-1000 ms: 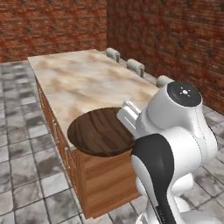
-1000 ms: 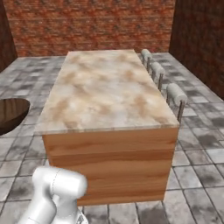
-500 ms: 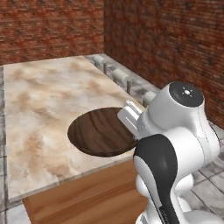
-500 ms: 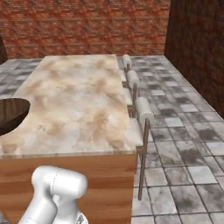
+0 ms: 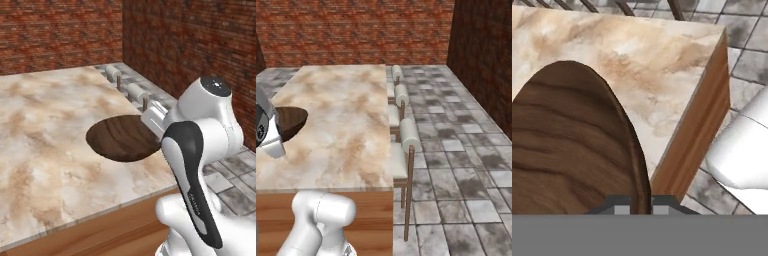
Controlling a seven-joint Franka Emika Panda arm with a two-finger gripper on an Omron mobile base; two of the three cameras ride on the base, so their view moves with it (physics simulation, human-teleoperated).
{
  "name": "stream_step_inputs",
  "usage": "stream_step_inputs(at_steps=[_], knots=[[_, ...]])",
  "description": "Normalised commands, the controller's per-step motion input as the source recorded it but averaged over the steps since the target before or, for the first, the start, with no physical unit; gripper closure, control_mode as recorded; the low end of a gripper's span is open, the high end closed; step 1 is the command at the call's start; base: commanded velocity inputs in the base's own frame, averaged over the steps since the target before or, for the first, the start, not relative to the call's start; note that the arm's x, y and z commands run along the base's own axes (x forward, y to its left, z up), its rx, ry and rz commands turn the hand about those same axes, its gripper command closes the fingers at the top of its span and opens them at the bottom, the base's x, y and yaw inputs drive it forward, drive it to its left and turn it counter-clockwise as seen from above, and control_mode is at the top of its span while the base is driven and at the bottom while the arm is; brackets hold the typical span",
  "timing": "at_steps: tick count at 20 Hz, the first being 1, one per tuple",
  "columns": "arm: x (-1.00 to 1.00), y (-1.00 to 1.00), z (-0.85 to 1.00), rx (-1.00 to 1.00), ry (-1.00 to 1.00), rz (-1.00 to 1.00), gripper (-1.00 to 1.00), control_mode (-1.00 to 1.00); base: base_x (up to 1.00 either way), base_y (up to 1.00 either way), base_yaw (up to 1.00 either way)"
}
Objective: Clear the mugs and bowl far away from the sink.
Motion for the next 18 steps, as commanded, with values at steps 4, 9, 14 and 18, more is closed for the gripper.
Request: stream_step_inputs(at_steps=[4, 9, 14, 18], knots=[[0.99, -0.21, -0.29, 0.00, 0.02, 0.11, 1.00, -1.00, 0.00, 0.00, 0.00], [0.91, -0.07, -0.46, -0.02, 0.00, 0.10, 1.00, -1.00, 0.00, 0.00, 0.00], [0.83, 0.00, -0.67, -0.09, 0.02, 0.10, 1.00, -1.00, 0.00, 0.00, 0.00], [0.85, 0.00, -0.84, -0.14, 0.08, 0.09, 1.00, -1.00, 0.00, 0.00, 0.00]])
